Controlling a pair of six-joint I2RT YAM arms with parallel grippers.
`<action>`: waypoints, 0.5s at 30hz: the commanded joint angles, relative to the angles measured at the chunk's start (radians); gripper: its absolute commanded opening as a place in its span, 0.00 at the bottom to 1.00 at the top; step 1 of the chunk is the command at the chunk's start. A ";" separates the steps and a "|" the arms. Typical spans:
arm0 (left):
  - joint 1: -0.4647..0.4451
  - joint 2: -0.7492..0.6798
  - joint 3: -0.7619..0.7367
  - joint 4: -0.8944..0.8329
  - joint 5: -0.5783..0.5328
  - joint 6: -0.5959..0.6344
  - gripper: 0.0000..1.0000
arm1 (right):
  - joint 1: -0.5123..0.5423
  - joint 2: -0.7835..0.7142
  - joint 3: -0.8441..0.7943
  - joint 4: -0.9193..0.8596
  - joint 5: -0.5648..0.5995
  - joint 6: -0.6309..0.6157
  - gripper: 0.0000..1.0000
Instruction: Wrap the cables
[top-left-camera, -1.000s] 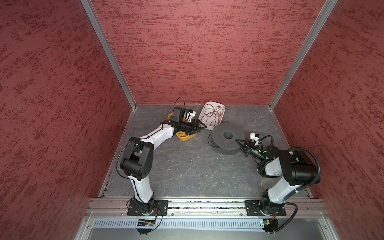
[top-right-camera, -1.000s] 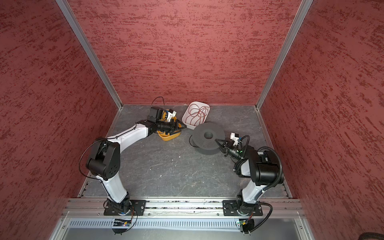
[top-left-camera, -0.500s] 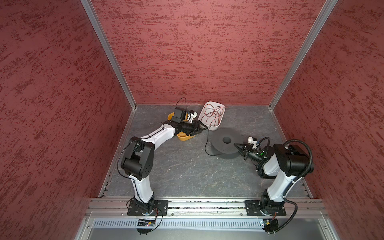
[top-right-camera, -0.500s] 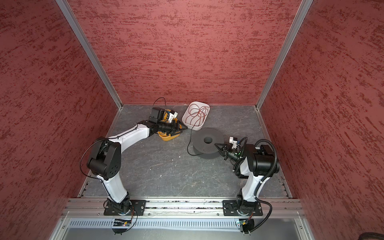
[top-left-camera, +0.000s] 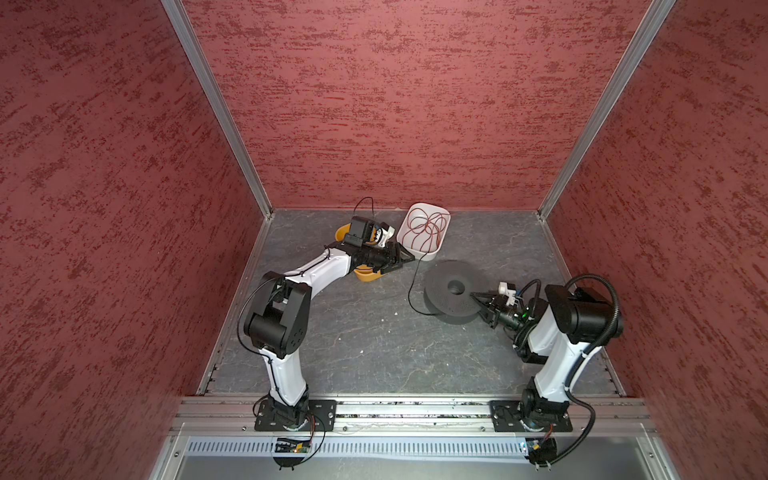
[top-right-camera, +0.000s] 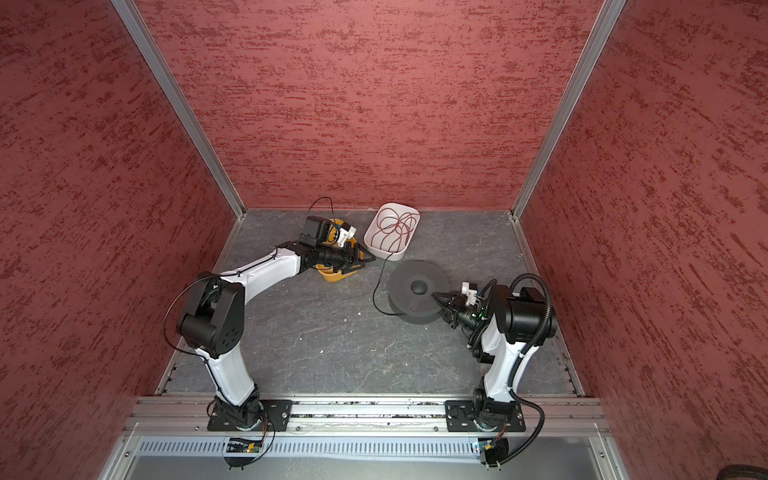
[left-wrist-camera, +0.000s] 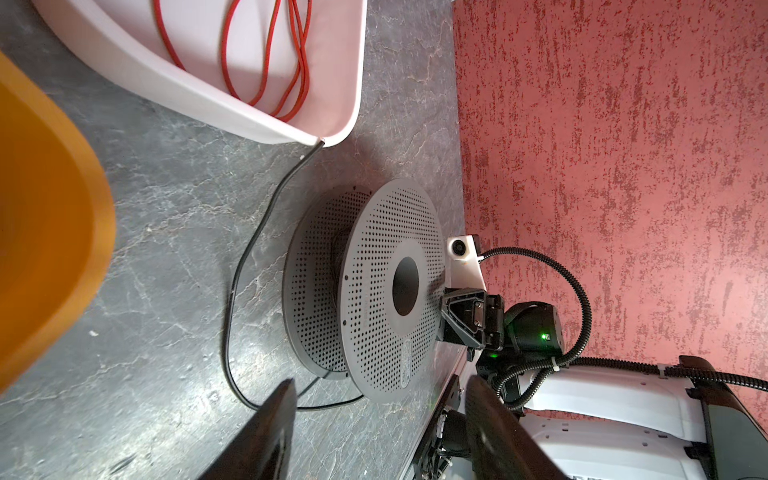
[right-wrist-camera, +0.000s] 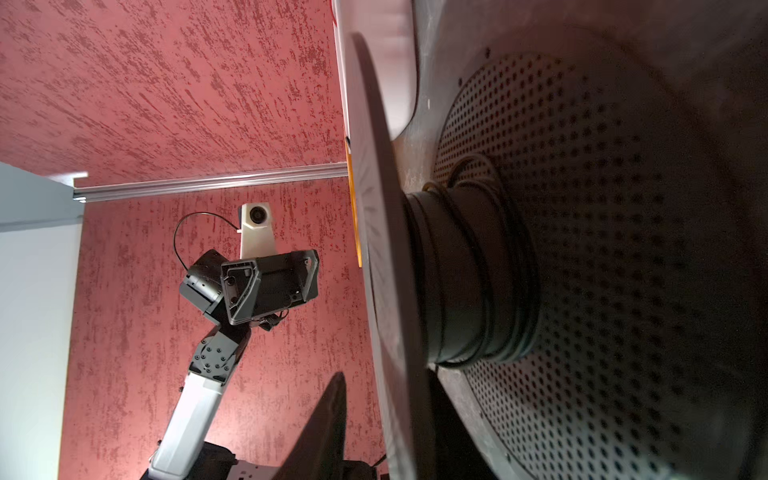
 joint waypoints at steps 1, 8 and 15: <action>-0.006 0.015 0.029 -0.021 -0.017 0.029 0.65 | -0.012 -0.022 -0.008 0.009 0.012 -0.066 0.43; -0.007 0.011 0.037 -0.051 -0.033 0.044 0.65 | -0.041 -0.200 0.000 -0.377 0.079 -0.250 0.54; -0.009 0.020 0.025 -0.059 -0.043 0.052 0.65 | -0.060 -0.423 0.042 -0.821 0.193 -0.438 0.69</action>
